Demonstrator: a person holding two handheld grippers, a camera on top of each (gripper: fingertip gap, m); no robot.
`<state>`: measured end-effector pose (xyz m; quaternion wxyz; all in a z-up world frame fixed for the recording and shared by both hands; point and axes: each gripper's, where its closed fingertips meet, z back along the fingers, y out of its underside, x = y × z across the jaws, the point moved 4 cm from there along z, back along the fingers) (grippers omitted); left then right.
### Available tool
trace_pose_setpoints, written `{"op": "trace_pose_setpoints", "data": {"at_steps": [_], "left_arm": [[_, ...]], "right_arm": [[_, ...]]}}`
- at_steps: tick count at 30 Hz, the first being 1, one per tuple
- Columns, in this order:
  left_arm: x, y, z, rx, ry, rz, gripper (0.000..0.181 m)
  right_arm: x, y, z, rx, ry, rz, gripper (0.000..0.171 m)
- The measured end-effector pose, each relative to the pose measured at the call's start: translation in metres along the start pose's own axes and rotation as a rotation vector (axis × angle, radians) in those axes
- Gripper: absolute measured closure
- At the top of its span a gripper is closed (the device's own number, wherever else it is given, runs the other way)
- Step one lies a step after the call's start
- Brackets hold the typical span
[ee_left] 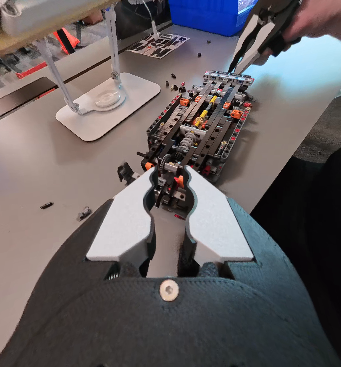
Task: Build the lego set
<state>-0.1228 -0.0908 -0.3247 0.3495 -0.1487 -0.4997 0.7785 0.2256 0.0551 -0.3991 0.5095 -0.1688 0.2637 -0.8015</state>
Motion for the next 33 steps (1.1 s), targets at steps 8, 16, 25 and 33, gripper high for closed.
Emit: {"op": "trace_pose_setpoints", "data": {"at_steps": [8, 16, 25, 33], "left_arm": [[-0.018, -0.02, -0.005, -0.013, -0.012, -0.05, 0.16], [-0.025, -0.026, -0.006, -0.024, -0.008, -0.047, 0.16], [-0.03, -0.03, -0.002, -0.033, -0.024, -0.044, 0.161], [-0.021, -0.024, 0.018, -0.035, -0.103, -0.01, 0.161]], "right_arm": [[0.002, 0.004, 0.002, -0.041, -0.003, 0.034, 0.165], [0.022, -0.013, 0.013, -0.124, 0.008, 0.119, 0.15], [0.045, -0.026, -0.021, -0.105, -0.049, 0.088, 0.157], [0.042, -0.031, -0.023, -0.127, -0.065, 0.082, 0.166]]}}
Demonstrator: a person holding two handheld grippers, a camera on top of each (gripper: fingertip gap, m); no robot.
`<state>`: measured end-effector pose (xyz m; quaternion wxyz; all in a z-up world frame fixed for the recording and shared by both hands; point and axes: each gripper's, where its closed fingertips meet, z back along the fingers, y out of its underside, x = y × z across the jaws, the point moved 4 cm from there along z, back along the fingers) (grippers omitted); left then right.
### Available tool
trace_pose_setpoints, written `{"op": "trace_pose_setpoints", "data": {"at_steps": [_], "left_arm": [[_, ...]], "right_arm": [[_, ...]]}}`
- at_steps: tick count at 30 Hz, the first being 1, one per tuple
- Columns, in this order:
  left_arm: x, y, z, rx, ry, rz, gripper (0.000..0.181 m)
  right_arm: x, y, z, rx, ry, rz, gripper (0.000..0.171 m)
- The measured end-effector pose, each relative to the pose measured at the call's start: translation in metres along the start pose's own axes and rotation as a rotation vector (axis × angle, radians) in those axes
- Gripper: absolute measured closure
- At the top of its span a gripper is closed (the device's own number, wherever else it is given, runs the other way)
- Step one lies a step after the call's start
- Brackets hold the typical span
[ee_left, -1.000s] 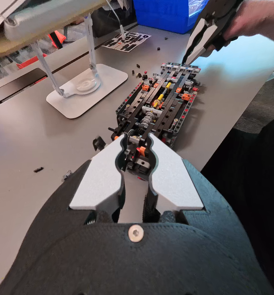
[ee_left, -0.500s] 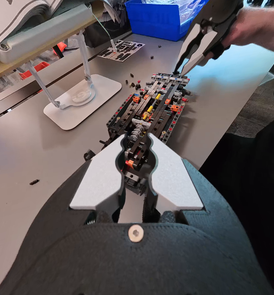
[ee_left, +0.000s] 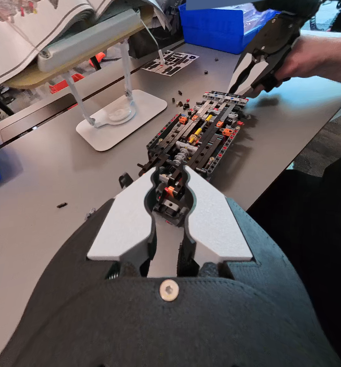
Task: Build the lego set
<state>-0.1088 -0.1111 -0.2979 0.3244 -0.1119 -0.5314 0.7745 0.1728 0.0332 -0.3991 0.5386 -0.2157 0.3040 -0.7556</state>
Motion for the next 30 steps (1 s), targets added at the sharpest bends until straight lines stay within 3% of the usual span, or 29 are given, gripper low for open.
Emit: {"op": "trace_pose_setpoints", "data": {"at_steps": [9, 17, 23, 30], "left_arm": [[0.014, 0.011, 0.017, -0.023, -0.092, 0.093, 0.164], [0.013, 0.005, 0.012, -0.059, -0.1, 0.112, 0.165], [-0.006, -0.031, -0.022, -0.18, -0.05, 0.129, 0.163], [-0.054, -0.094, -0.081, -0.266, -0.026, -0.072, 0.162]], "right_arm": [[-0.005, -0.01, 0.021, -0.067, 0.039, -0.002, 0.166], [-0.005, -0.027, 0.04, -0.152, 0.071, 0.011, 0.166], [0.006, -0.065, 0.061, -0.338, 0.049, 0.014, 0.167], [0.025, -0.116, 0.077, -0.667, -0.269, -0.206, 0.167]]}}
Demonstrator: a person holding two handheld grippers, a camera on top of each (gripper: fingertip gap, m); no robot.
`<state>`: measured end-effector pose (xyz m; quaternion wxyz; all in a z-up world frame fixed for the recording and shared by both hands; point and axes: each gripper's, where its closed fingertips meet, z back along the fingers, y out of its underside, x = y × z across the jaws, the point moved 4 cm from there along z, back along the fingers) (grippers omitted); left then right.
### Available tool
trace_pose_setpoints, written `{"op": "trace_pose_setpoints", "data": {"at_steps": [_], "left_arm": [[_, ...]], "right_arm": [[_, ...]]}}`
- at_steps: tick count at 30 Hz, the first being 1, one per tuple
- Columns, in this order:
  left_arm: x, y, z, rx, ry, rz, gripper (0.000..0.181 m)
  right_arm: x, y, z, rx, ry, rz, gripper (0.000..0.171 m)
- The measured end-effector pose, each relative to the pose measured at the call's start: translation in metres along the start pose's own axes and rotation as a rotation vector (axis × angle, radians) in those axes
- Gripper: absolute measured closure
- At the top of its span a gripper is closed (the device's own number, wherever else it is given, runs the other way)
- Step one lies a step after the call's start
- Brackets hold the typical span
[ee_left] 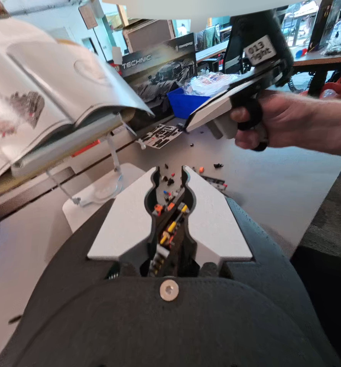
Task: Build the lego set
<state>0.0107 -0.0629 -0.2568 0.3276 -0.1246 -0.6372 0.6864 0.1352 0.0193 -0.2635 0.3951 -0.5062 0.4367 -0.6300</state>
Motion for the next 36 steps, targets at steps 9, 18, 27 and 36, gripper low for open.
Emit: {"op": "trace_pose_setpoints", "data": {"at_steps": [9, 18, 27, 36], "left_arm": [[0.002, -0.021, -0.044, -0.087, 0.001, 0.272, 0.165], [0.011, -0.022, -0.038, -0.177, 0.063, 0.433, 0.177], [0.015, -0.025, -0.029, -0.271, 0.12, 0.561, 0.173], [0.022, -0.029, -0.02, -0.234, 0.071, 0.399, 0.181]], "right_arm": [[0.026, -0.019, -0.025, -0.071, 0.002, 0.235, 0.168], [0.039, -0.026, -0.035, -0.063, 0.092, 0.462, 0.166], [0.049, -0.026, -0.041, -0.062, 0.144, 0.581, 0.166], [0.055, -0.03, -0.043, -0.027, 0.078, 0.58, 0.162]]}}
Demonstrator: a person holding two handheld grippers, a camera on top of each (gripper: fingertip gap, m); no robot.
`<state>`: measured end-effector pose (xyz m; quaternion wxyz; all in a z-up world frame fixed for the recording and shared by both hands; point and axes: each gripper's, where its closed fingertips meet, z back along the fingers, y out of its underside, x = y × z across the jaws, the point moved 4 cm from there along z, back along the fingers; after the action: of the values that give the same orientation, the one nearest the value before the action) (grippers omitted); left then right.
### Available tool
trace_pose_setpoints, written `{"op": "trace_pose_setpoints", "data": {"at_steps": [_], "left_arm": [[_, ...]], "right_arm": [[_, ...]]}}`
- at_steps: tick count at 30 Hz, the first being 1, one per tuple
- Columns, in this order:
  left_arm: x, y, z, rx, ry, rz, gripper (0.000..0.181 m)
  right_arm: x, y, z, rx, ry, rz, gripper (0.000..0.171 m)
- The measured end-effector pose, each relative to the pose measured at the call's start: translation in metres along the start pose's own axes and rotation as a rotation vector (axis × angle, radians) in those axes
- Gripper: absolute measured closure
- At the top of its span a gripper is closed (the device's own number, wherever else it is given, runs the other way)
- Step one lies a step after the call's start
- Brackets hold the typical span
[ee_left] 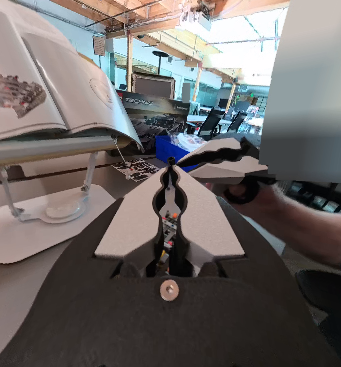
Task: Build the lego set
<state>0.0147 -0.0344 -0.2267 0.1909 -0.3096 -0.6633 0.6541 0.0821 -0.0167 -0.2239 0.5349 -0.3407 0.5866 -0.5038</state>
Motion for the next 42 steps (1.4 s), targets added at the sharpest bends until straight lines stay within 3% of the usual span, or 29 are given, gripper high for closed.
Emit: {"op": "trace_pose_setpoints", "data": {"at_steps": [4, 9, 15, 21, 25, 30, 42], "left_arm": [[-0.005, -0.005, 0.004, 0.178, 0.047, -0.271, 0.181], [-0.009, -0.013, 0.008, 0.359, 0.1, -0.528, 0.181], [-0.01, -0.011, 0.008, 0.494, 0.142, -0.675, 0.181], [-0.004, -0.019, 0.008, 0.482, 0.123, -0.683, 0.181], [0.005, -0.033, 0.012, 0.343, 0.023, -0.615, 0.171], [0.002, -0.037, 0.009, 0.208, 0.051, -0.432, 0.171], [-0.001, -0.044, 0.005, 0.103, 0.146, -0.203, 0.181]], "right_arm": [[-0.005, -0.011, 0.003, 0.037, -0.12, 0.028, 0.154], [0.001, -0.014, -0.005, 0.179, -0.332, 0.132, 0.16], [0.004, -0.016, -0.013, 0.272, -0.42, 0.238, 0.166], [-0.002, -0.02, -0.018, 0.24, -0.422, 0.144, 0.167], [-0.026, -0.034, -0.015, 0.009, -0.41, -0.22, 0.167], [-0.033, -0.032, -0.012, -0.214, -0.515, -0.547, 0.167], [-0.026, -0.031, -0.016, -0.357, -0.621, -0.717, 0.167]]}}
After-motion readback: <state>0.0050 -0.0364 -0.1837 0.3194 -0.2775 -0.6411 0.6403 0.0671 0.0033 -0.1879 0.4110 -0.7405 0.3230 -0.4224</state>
